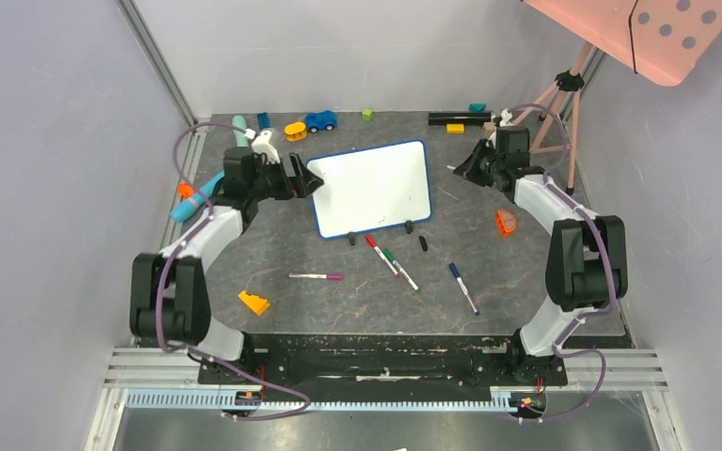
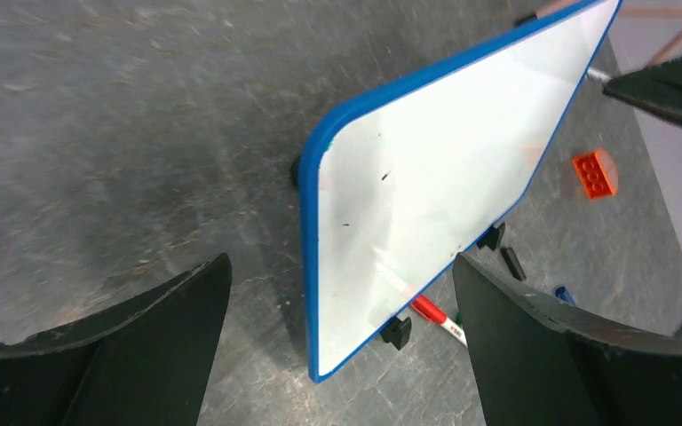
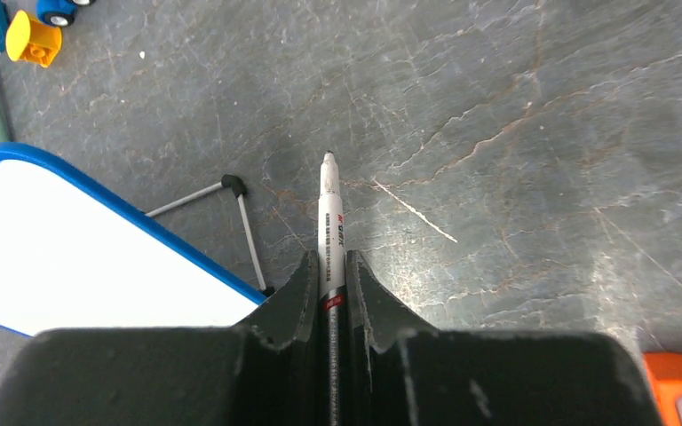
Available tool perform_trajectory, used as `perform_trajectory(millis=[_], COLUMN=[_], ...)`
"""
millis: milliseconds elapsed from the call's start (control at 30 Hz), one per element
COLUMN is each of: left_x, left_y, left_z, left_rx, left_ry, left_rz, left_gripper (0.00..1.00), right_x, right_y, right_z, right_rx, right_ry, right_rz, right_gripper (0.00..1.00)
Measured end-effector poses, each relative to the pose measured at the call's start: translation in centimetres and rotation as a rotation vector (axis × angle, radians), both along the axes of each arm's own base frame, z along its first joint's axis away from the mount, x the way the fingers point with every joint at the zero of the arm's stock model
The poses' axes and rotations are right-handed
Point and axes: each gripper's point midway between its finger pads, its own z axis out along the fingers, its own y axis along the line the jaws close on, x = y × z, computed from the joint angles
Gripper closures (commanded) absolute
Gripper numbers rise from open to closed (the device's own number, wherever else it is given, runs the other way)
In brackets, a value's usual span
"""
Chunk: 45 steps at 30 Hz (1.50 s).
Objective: Write a sentence on the whiteboard
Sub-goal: Move the whiteboard to the center of the board, then hold the whiteboard on the whiteboard stand.
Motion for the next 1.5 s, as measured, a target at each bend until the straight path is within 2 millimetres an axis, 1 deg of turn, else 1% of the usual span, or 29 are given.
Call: perform_trajectory(millis=[133, 200, 300, 400, 500, 567, 667, 700, 767, 833, 967, 1033, 1133, 1267, 1367, 1500], left_x=[-0.9, -1.5, -2.3, -2.7, -3.1, -3.1, -2.9, -2.6, -1.9, -1.4, -1.1, -1.2, -1.2, -1.1, -2.0, -2.9], left_y=[2.0, 2.5, 3.3, 3.9, 4.1, 3.9, 2.8, 2.3, 1.5, 1.0, 0.8, 0.7, 0.7, 1.4, 2.5, 4.2], left_z=[3.1, 3.9, 3.8, 3.4, 2.8, 3.2, 4.8, 5.7, 6.8, 7.7, 8.1, 8.1, 8.2, 8.7, 9.6, 11.1], left_rx=[-0.005, -0.021, -0.043, -0.073, -0.116, -0.145, -0.195, -0.22, -0.254, -0.279, -0.309, -0.316, -0.316, -0.302, -0.269, -0.221], left_ry=[-0.057, -0.059, -0.02, 0.041, 0.124, 0.147, 0.139, 0.13, 0.123, 0.12, 0.134, 0.139, 0.137, 0.104, 0.041, -0.02], left_rz=[0.087, 0.13, 0.216, 0.289, 0.354, 0.361, 0.315, 0.287, 0.253, 0.231, 0.233, 0.232, 0.233, 0.275, 0.316, 0.387], left_gripper=[0.0, 0.0, 0.0, 0.0, 0.0, 0.0, 0.0, 0.0, 0.0, 0.0, 0.0, 0.0, 0.0, 0.0, 0.0, 0.0], right_x=[-0.4, -0.9, -1.7, -2.1, -2.8, -3.2, -3.9, -4.2, -4.9, -5.6, -7.3, -8.1, -9.1, -10.4, -11.1, -11.1], right_y=[-1.0, -1.3, -1.7, -1.9, -1.7, -1.4, -0.1, 0.6, 2.0, 3.3, 6.2, 7.3, 8.0, 7.8, 7.3, 6.9], right_z=[2.0, 2.8, 3.7, 4.5, 5.8, 6.8, 8.6, 9.1, 10.1, 11.0, 12.8, 13.5, 14.2, 14.2, 14.0, 13.7], right_rx=[-0.029, -0.036, -0.048, -0.059, -0.074, -0.085, -0.095, -0.096, -0.096, -0.1, -0.102, -0.099, -0.103, -0.11, -0.113, -0.114], right_ry=[-0.037, -0.053, -0.063, -0.075, -0.096, -0.123, -0.177, -0.193, -0.225, -0.254, -0.317, -0.342, -0.364, -0.376, -0.364, -0.333], right_rz=[-0.045, -0.057, -0.071, -0.069, -0.052, -0.033, 0.026, 0.054, 0.112, 0.161, 0.267, 0.312, 0.35, 0.359, 0.347, 0.296], right_gripper=[1.0, 1.0, 1.0, 1.0, 1.0, 1.0, 1.0, 1.0, 1.0, 1.0, 1.0, 1.0, 1.0, 1.0, 1.0, 1.0])
